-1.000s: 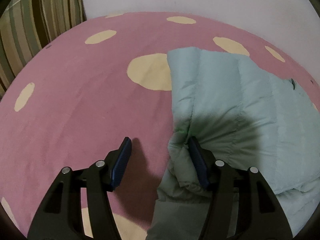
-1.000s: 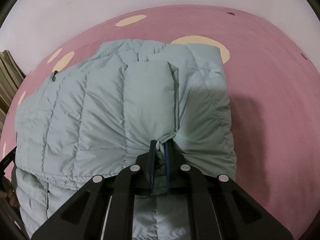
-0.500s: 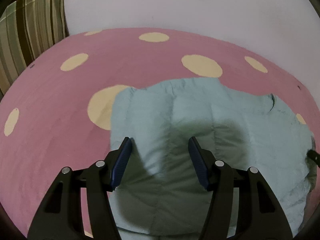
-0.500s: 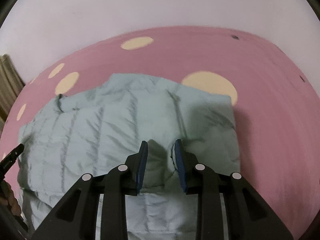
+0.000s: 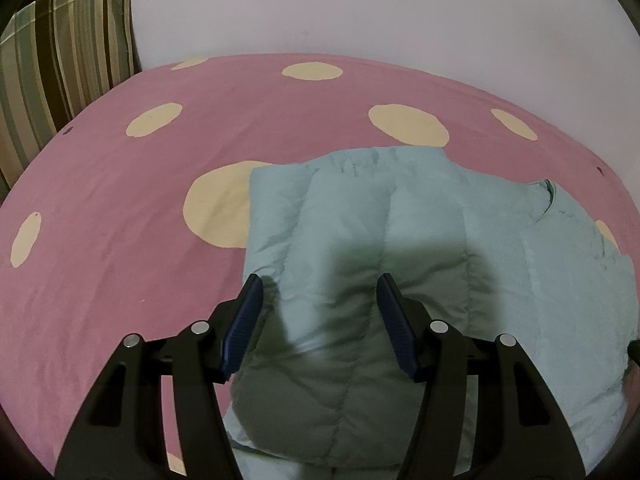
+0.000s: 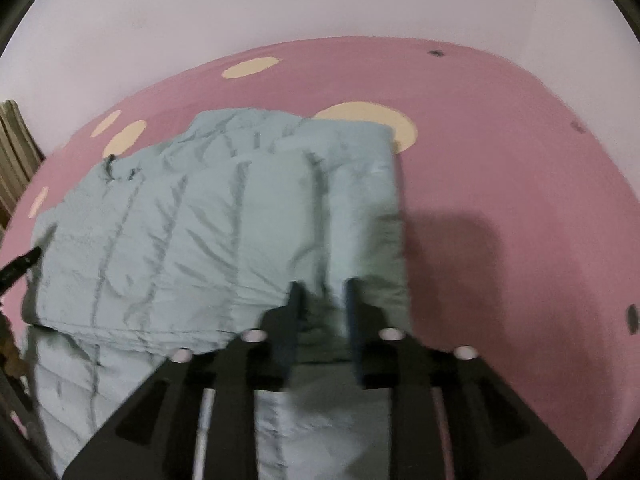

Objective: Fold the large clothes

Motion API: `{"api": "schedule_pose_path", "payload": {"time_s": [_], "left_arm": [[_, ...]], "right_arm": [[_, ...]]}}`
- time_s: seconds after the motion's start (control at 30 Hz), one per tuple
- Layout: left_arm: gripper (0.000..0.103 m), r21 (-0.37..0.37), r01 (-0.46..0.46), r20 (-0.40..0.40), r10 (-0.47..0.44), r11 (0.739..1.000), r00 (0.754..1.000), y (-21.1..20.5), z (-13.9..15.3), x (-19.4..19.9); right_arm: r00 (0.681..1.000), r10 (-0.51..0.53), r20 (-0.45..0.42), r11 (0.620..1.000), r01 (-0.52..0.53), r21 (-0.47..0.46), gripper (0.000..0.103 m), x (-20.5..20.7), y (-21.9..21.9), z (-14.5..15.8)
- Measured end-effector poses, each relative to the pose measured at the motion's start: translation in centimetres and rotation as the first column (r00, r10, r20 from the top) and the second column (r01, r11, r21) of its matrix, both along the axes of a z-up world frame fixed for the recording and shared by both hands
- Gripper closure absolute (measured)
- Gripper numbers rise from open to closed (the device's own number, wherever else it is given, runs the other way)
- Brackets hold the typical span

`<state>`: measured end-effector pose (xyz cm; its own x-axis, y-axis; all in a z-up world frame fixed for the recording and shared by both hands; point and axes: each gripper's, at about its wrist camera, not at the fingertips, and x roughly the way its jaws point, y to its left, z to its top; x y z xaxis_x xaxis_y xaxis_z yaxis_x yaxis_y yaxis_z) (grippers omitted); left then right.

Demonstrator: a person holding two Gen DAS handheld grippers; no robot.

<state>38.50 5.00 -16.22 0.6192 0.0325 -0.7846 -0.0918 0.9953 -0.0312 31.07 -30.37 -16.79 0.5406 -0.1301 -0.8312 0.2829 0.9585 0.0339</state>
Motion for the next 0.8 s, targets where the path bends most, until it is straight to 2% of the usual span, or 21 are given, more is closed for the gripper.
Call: {"api": "schedule_pose_path", "payload": {"time_s": [0.03, 0.07, 0.13, 0.2, 0.33, 0.47, 0.63, 0.7, 0.8], "left_arm": [[0.044, 0.001, -0.002, 0.001, 0.002, 1.000, 1.000, 0.2, 0.0, -0.1], [0.044, 0.003, -0.005, 0.001, 0.005, 1.000, 1.000, 0.4, 0.1, 0.0], [0.044, -0.001, -0.016, -0.001, 0.016, 1.000, 1.000, 0.7, 0.2, -0.1], [0.044, -0.023, -0.022, 0.011, 0.022, 0.999, 1.000, 0.7, 0.6, -0.1], [0.044, -0.033, 0.020, 0.031, -0.019, 0.999, 0.999, -0.9, 1.3, 0.0], [0.044, -0.002, 0.074, 0.012, -0.074, 0.997, 0.997, -3.7, 1.0, 0.7], [0.043, 0.048, 0.077, -0.069, -0.073, 0.996, 0.995, -4.7, -1.5, 2.0], [0.043, 0.053, 0.085, -0.078, -0.081, 0.995, 0.994, -4.8, -2.4, 2.2], [0.043, 0.083, 0.076, -0.058, -0.071, 0.994, 0.996, -5.1, -1.8, 1.9]], "right_arm": [[1.000, -0.015, 0.007, 1.000, 0.015, -0.022, 0.048, -0.4, -0.3, 0.3], [0.999, -0.034, 0.017, 0.999, 0.034, -0.038, 0.047, -0.7, -0.7, 0.6], [0.992, -0.113, 0.051, 0.992, 0.116, -0.054, 0.048, -1.5, -2.1, 1.5], [0.986, -0.140, 0.086, 0.990, 0.142, -0.014, 0.054, -1.8, -2.6, 2.3], [0.992, -0.020, 0.127, 0.997, 0.010, 0.074, 0.057, 1.0, 0.6, 3.3], [0.987, 0.123, 0.105, 0.985, -0.135, 0.111, 0.057, 5.6, 5.5, 2.0], [0.985, 0.175, -0.013, 0.982, -0.173, 0.078, 0.057, 9.2, 8.1, -2.3], [0.985, 0.173, -0.016, 0.981, -0.171, 0.094, 0.057, 9.6, 7.9, -3.5], [0.985, 0.174, -0.013, 0.982, -0.172, 0.083, 0.057, 9.6, 8.0, -3.1]]}}
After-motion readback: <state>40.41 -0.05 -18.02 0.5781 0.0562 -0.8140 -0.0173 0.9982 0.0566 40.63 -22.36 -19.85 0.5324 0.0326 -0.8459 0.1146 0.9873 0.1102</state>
